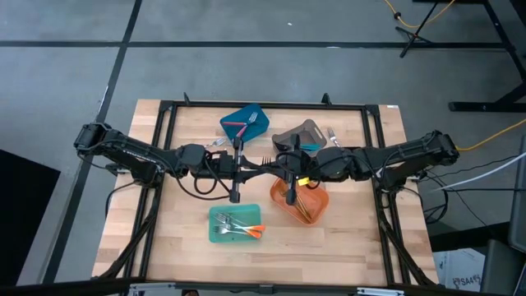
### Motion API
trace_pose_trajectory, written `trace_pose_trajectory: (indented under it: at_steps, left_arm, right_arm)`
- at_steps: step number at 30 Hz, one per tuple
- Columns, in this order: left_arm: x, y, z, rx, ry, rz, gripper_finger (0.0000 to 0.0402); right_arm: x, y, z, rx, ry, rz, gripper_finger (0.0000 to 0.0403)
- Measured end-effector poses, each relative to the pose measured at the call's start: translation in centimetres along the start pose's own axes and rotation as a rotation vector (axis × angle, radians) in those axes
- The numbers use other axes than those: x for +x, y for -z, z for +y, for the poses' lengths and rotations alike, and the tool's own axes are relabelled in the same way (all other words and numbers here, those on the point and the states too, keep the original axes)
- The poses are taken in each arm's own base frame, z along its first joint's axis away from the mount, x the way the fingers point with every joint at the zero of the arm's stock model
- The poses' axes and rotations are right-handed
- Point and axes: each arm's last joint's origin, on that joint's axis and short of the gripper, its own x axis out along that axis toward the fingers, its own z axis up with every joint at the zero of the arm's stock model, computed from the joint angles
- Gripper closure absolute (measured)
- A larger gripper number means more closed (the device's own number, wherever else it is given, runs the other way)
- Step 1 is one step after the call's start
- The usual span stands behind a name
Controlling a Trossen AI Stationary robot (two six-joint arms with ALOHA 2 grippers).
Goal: Sort silverware by color (type)
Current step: Put the blue fork into the black bin
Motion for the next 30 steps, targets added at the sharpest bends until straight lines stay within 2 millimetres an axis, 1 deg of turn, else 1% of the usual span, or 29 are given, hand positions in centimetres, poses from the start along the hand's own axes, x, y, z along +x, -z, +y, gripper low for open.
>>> trace_pose_trajectory:
  at_steps: [17,19,26,30]
  left_arm:
    - [0.0,0.3,0.0,0.004,-0.002,0.028,0.0396]
    - [0.0,0.4,0.0,0.004,-0.015,0.043,0.0388]
    - [0.0,0.6,0.2,0.010,-0.072,0.069,0.0333]
    - [0.0,0.7,0.3,0.012,-0.111,0.081,0.0318]
  right_arm:
    - [0.0,0.3,-0.2,-0.034,0.026,0.032,0.0402]
    - [0.0,0.4,-0.3,-0.036,0.030,0.041,0.0403]
    - [0.0,0.8,-1.1,-0.044,0.056,0.096,0.0403]
    - [0.1,1.3,-1.6,-0.058,0.079,0.145,0.0403]
